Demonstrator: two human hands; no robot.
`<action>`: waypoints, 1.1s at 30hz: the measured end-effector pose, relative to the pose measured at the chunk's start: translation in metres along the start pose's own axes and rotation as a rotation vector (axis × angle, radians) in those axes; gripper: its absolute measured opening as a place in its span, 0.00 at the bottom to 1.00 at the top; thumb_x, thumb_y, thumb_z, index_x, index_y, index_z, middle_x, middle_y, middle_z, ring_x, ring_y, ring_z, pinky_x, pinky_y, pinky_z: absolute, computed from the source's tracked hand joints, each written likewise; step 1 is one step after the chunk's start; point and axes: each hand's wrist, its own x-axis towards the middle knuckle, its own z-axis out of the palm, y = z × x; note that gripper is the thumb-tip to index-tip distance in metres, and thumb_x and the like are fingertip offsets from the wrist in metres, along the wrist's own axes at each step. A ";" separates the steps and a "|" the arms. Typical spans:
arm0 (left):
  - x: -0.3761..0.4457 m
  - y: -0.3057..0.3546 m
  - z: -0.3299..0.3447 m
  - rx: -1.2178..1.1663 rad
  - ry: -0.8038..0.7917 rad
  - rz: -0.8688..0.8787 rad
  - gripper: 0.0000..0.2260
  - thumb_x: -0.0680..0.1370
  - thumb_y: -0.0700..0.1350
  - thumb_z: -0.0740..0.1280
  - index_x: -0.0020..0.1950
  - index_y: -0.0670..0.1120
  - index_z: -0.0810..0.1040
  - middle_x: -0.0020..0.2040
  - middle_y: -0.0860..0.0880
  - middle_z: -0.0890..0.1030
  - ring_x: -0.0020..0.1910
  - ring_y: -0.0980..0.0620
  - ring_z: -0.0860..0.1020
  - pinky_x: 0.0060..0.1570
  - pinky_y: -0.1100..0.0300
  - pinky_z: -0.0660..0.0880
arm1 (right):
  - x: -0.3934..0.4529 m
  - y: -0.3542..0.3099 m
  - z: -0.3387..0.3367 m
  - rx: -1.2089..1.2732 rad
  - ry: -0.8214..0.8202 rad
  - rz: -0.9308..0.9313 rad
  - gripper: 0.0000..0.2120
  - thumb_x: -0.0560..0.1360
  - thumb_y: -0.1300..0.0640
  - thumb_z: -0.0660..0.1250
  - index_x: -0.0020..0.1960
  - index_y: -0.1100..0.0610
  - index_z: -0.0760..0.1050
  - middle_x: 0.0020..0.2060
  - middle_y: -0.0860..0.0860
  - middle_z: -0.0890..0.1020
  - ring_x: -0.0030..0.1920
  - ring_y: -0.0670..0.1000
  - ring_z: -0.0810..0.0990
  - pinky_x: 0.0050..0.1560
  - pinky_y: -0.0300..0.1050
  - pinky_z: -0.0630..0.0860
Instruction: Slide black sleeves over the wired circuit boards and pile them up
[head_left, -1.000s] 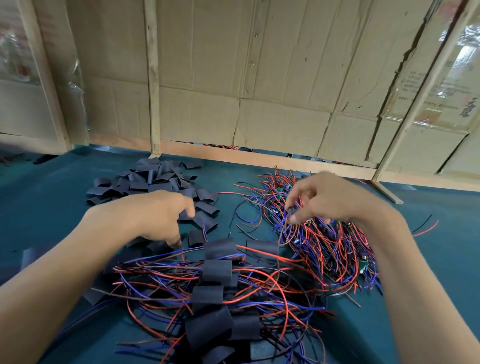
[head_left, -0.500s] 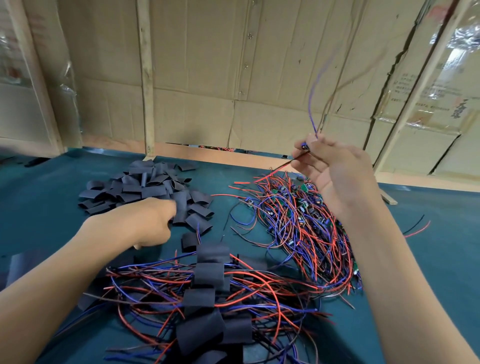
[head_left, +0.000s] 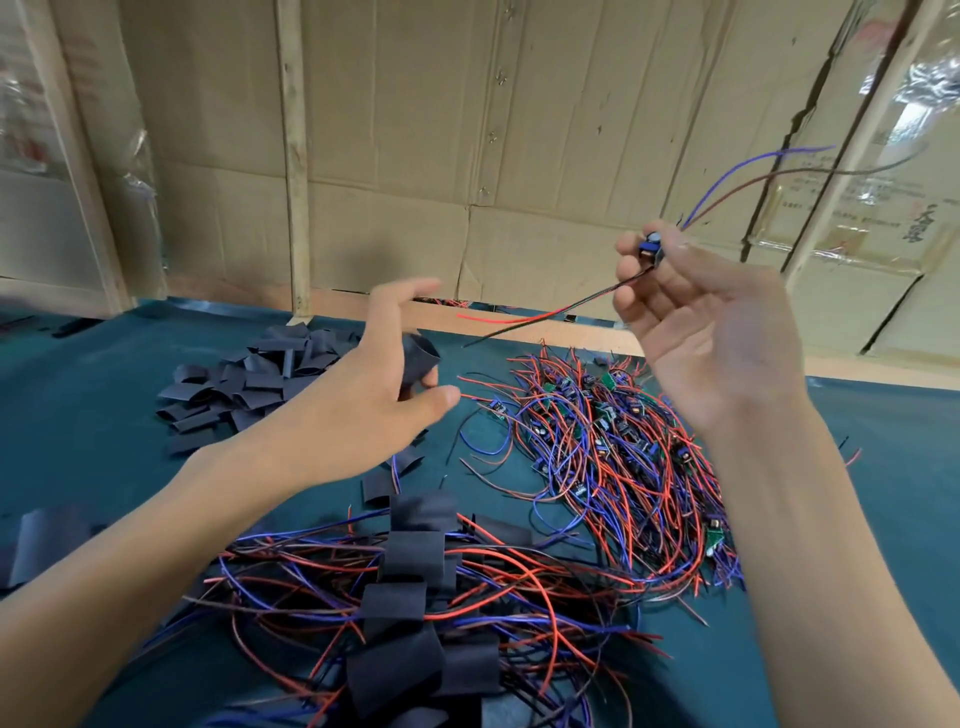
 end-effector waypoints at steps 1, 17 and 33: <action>-0.001 0.004 0.001 -0.046 0.023 0.037 0.35 0.77 0.42 0.71 0.73 0.62 0.53 0.39 0.54 0.76 0.36 0.46 0.75 0.41 0.56 0.76 | -0.002 -0.004 0.001 -0.011 -0.022 -0.014 0.04 0.80 0.64 0.62 0.53 0.61 0.74 0.43 0.56 0.83 0.38 0.51 0.80 0.40 0.41 0.78; -0.006 0.028 0.003 -0.110 0.039 0.167 0.35 0.72 0.46 0.74 0.71 0.64 0.58 0.33 0.56 0.73 0.30 0.55 0.72 0.38 0.59 0.71 | -0.011 -0.007 0.014 -0.190 -0.149 -0.052 0.06 0.80 0.62 0.64 0.54 0.62 0.77 0.44 0.56 0.84 0.38 0.51 0.81 0.38 0.42 0.78; -0.007 0.028 0.002 -0.050 0.113 0.104 0.36 0.73 0.45 0.76 0.70 0.67 0.58 0.36 0.54 0.76 0.32 0.54 0.75 0.37 0.64 0.73 | -0.009 -0.012 0.008 -0.278 -0.147 -0.051 0.06 0.78 0.62 0.66 0.52 0.63 0.78 0.41 0.57 0.83 0.39 0.53 0.81 0.40 0.43 0.79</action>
